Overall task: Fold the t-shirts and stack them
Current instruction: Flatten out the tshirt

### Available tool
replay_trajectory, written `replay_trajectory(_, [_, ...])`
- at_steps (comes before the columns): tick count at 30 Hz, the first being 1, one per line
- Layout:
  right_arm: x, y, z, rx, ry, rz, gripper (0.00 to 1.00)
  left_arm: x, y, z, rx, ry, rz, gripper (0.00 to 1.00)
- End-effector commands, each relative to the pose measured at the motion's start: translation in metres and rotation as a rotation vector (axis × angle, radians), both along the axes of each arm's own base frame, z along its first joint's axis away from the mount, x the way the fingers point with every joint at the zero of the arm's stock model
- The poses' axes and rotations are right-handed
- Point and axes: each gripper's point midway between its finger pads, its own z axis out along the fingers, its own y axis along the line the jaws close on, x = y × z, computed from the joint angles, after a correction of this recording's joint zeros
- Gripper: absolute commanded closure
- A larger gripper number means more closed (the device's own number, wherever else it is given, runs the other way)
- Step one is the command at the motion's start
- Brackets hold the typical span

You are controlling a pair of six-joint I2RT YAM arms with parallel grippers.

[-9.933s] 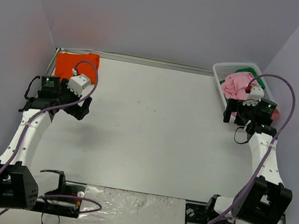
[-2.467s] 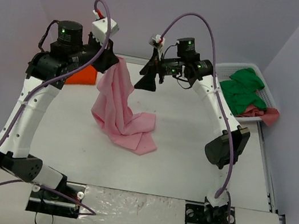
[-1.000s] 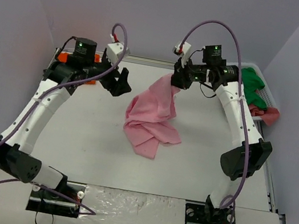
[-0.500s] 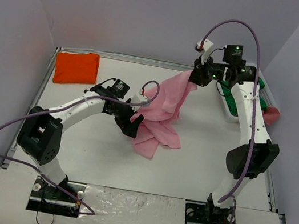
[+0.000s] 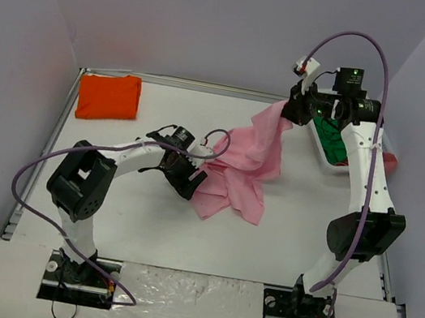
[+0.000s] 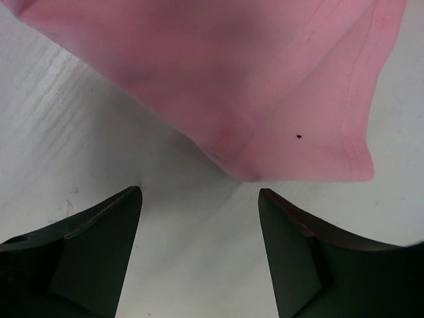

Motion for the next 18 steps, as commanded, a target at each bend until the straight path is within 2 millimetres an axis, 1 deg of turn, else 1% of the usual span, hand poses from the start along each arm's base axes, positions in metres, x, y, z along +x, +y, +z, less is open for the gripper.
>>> replay_trajectory(1, [-0.011,0.001,0.015,0.022,-0.042,0.037,1.0,0.017,-0.017,0.013,-0.039,-0.031,0.022,0.3])
replay_trajectory(5, [-0.011,0.0,0.01,0.014,-0.037,0.04,1.0,0.023,-0.029,0.011,-0.062,0.008,0.026,0.32])
replay_trajectory(9, [-0.012,-0.001,0.001,0.002,-0.023,0.041,1.0,0.024,-0.044,0.015,-0.118,0.058,0.006,0.45])
replay_trajectory(10, [-0.012,-0.002,-0.002,-0.002,-0.02,0.041,1.0,0.024,-0.048,0.02,-0.138,0.064,-0.001,0.48])
replay_trajectory(12, [-0.011,-0.004,-0.005,-0.01,-0.019,0.04,1.0,0.023,-0.053,0.023,-0.164,0.08,-0.009,0.49])
replay_trajectory(13, [-0.011,-0.004,-0.007,-0.012,-0.017,0.04,1.0,0.021,-0.054,0.021,-0.167,0.094,-0.012,0.5])
replay_trajectory(14, [-0.011,-0.005,-0.008,-0.014,-0.015,0.039,1.0,0.018,-0.059,0.024,-0.194,0.112,-0.027,0.55])
replay_trajectory(16, [-0.01,-0.005,-0.013,-0.015,-0.006,0.041,1.0,0.015,-0.062,0.022,-0.208,0.133,-0.036,0.63])
replay_trajectory(17, [-0.009,-0.005,-0.015,-0.016,0.0,0.041,1.0,0.013,-0.065,0.022,-0.219,0.143,-0.046,0.71])
replay_trajectory(18, [-0.009,-0.006,-0.016,-0.018,0.002,0.04,1.0,0.013,-0.065,0.02,-0.217,0.153,-0.048,0.75])
